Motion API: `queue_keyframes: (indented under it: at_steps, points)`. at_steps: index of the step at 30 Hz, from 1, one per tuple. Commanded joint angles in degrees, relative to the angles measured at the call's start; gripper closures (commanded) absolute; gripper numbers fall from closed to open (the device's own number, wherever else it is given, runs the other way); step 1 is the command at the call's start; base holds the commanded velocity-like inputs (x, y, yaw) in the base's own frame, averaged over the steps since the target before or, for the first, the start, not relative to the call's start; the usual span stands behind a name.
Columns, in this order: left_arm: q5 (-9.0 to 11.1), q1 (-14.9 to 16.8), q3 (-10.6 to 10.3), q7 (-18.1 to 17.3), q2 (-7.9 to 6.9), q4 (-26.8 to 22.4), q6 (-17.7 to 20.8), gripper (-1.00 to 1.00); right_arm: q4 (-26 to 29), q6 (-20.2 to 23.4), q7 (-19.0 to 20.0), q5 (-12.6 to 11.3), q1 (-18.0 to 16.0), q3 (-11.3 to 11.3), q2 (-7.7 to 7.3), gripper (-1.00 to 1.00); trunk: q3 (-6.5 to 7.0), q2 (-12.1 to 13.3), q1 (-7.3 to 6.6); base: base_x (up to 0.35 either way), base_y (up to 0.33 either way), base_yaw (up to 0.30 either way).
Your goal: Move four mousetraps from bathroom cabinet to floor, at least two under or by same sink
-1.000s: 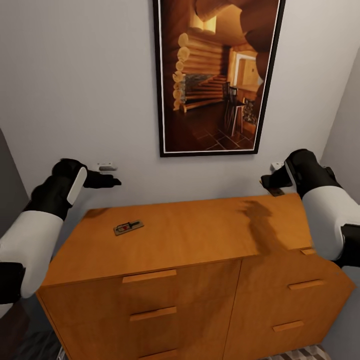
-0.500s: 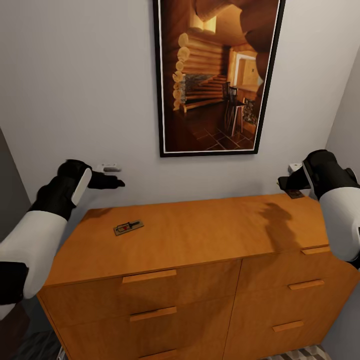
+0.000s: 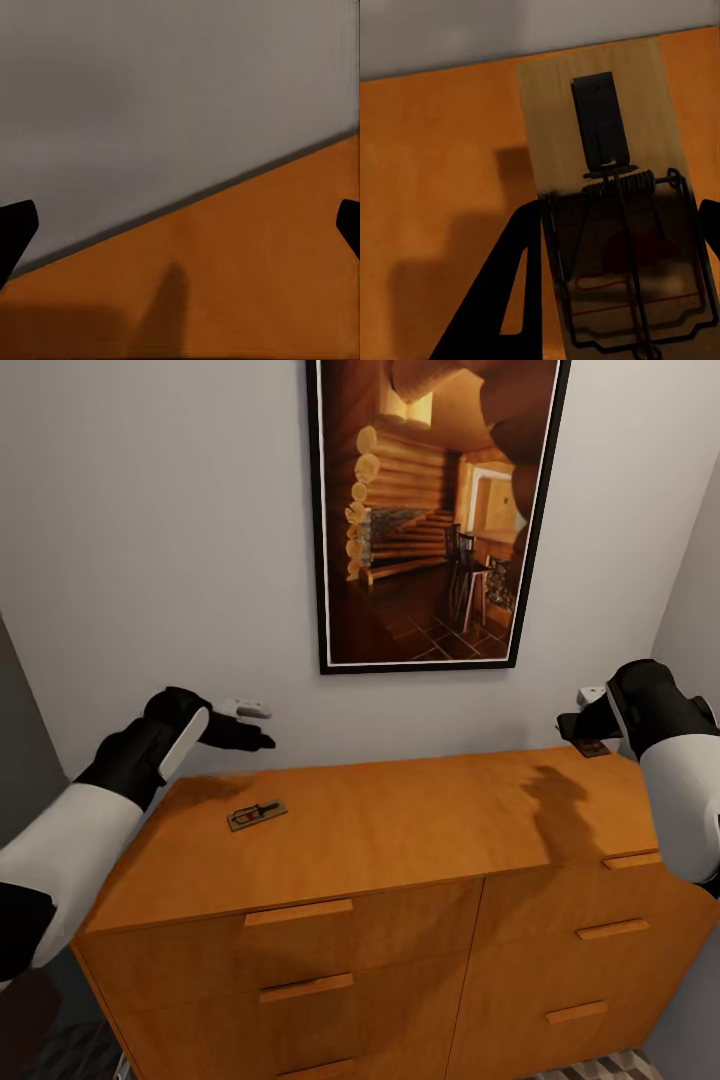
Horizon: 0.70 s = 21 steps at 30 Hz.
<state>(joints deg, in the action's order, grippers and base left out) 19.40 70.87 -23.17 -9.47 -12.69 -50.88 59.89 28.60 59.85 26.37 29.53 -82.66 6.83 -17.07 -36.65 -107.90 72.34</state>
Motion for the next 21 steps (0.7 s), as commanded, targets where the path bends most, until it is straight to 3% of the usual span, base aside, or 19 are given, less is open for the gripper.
queue_keyframes:
  at_steps: [1, 6, 14, 21]
  points:
    - [0.1, 0.1, -1.0, -0.5, -0.18, -0.1, 0.1, -1.0, 0.1, 0.1, 0.5, 0.6, 0.0, 0.3, 0.05, 1.0, -0.07, 0.0, -0.01, -0.086, 0.0, 0.0]
    - [0.8, 0.1, -2.3, -0.7, -0.98, -0.2, 0.1, -1.0, 0.1, 0.1, 0.5, 0.7, 0.0, 0.3, 0.1, 1.0, -0.07, 0.0, -0.01, -0.244, 0.0, 0.0]
    - [1.1, 0.1, -2.5, -0.7, -2.31, -0.7, 0.1, -1.0, 0.1, 0.1, 0.5, 0.7, 0.0, 0.3, 0.11, 1.0, -0.07, 0.0, -0.01, -0.324, 0.0, 0.0]
    - [1.3, 0.1, -2.5, -0.7, -2.83, -0.4, 0.1, -1.0, 0.1, 0.1, 0.5, 0.7, 0.0, 0.3, 0.1, 1.0, -0.07, 0.0, -0.01, -0.095, 0.0, 0.0]
